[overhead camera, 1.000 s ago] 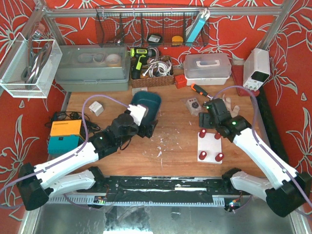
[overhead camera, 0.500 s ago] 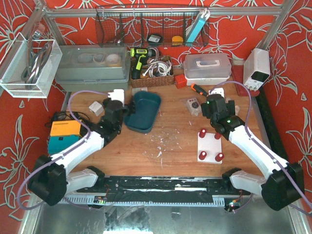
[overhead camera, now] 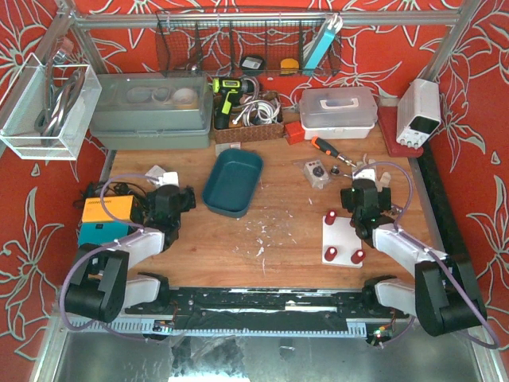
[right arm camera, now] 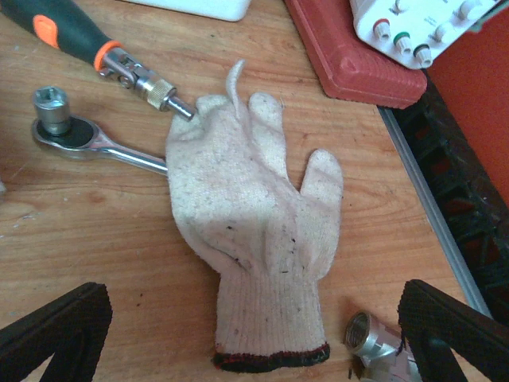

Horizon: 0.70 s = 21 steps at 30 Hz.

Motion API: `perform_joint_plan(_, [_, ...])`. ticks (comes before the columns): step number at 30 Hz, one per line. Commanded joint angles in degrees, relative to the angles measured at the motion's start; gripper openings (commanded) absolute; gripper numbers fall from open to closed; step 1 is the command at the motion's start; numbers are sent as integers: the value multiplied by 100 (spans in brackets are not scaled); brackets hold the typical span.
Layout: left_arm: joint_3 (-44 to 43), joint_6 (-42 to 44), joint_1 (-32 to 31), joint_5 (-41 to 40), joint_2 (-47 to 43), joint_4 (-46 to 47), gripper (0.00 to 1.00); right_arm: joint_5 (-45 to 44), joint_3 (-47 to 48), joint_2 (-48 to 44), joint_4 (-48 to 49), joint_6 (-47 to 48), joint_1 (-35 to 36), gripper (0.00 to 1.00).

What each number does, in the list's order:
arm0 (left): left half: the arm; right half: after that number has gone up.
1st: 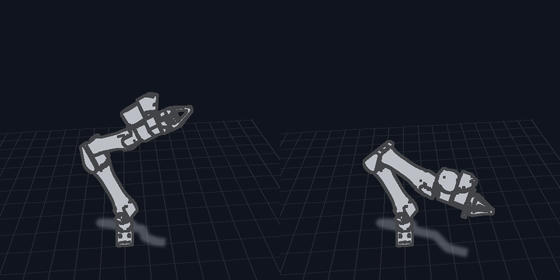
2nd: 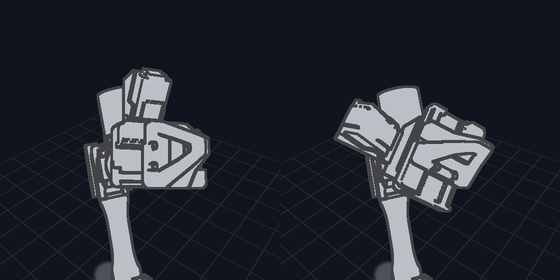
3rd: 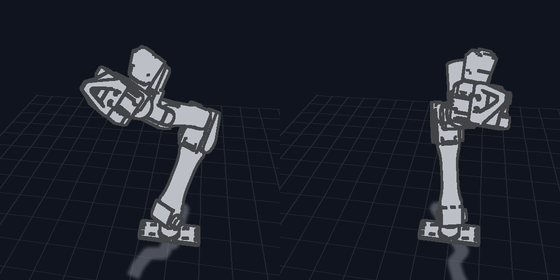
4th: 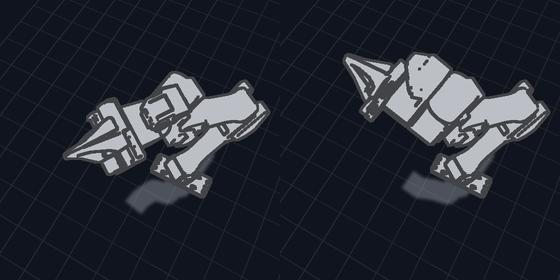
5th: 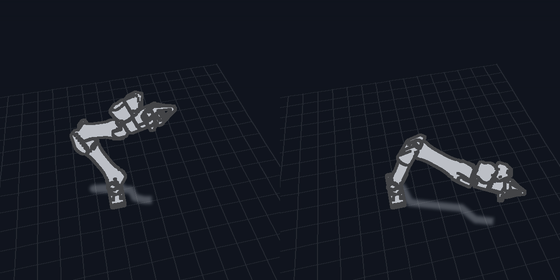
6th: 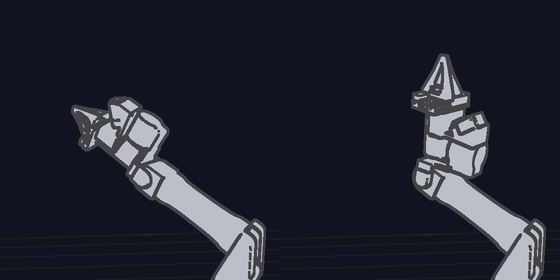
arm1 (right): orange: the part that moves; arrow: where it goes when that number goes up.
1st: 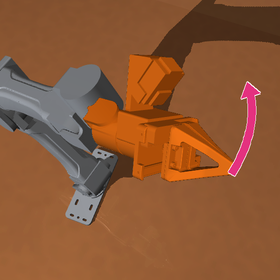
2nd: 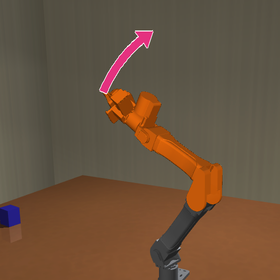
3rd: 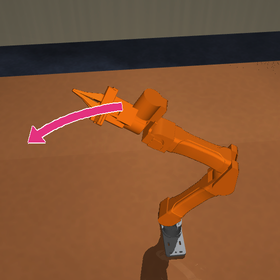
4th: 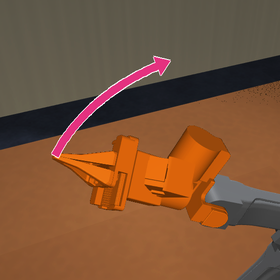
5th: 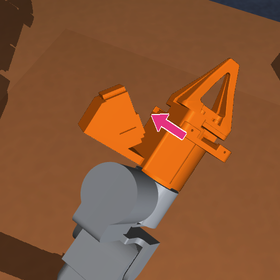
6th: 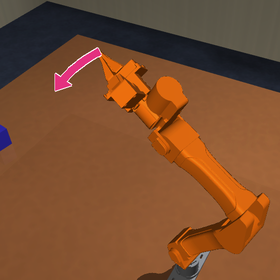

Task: Install the large spring

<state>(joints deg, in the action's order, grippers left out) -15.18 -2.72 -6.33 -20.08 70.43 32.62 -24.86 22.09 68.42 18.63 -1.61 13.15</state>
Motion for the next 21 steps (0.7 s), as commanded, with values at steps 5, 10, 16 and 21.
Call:
perform_joint_plan(5, [-121, 116, 376, 1422, 961, 2059, 100, 971, -198, 836, 2162, 232, -526, 99])
perform_joint_plan(10, [-47, 216, 378, 1632, 990, 2238, 100, 1174, -588, 1081, 2963, 201, -629, 99])
perform_joint_plan(16, [738, 255, 374, 1729, 834, 3458, 100, 1145, -665, 1255, 3343, 206, -632, 99])
perform_joint_plan(21, [868, 496, 180, 1722, 1035, 3826, 100, 1124, -628, 1206, 3177, 215, -625, 99])
